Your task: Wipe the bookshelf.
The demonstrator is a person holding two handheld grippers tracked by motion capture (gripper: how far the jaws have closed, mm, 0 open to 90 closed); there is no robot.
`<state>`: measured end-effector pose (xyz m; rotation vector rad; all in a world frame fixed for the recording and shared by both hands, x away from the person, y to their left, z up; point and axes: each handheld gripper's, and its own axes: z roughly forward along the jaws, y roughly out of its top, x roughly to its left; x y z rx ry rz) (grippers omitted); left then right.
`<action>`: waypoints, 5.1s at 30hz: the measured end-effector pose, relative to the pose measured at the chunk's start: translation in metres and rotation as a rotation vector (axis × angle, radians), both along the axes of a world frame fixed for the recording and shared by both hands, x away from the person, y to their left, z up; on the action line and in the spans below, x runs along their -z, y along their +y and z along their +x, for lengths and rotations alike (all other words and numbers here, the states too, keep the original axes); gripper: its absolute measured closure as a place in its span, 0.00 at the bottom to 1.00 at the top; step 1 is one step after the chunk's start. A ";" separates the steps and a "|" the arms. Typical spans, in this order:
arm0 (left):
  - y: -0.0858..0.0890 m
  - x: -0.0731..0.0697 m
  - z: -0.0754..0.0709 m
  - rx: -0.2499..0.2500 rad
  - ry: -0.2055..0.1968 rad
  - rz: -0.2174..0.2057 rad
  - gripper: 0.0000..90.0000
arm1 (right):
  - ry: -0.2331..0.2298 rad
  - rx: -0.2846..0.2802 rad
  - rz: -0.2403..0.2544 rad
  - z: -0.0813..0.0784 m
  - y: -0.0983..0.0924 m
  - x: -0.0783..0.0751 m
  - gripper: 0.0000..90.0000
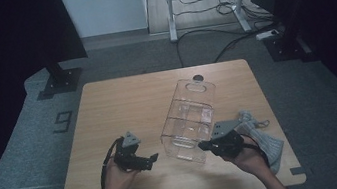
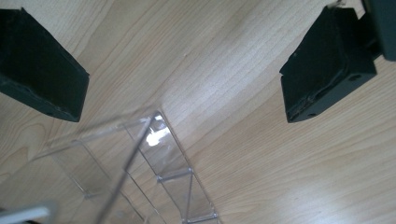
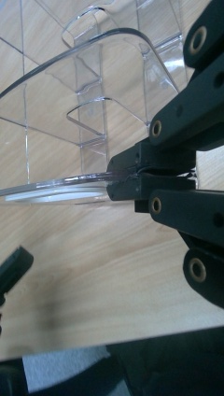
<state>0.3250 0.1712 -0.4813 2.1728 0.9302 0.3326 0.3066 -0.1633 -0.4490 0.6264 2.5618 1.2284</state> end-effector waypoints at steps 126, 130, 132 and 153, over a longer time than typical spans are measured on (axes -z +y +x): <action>0.003 -0.029 0.010 -0.152 -0.082 0.057 0.64 | 0.078 0.222 -0.055 0.027 -0.037 0.027 0.52; 0.002 -0.030 0.011 -0.160 -0.081 0.067 0.66 | 0.073 0.237 -0.050 0.028 -0.039 0.027 0.51; 0.004 -0.030 0.012 -0.168 -0.083 0.068 0.67 | 0.071 0.251 -0.045 0.028 -0.041 0.026 0.51; -0.006 -0.030 0.008 -0.069 -0.091 0.078 0.73 | 0.044 0.310 0.014 0.028 -0.046 0.020 0.49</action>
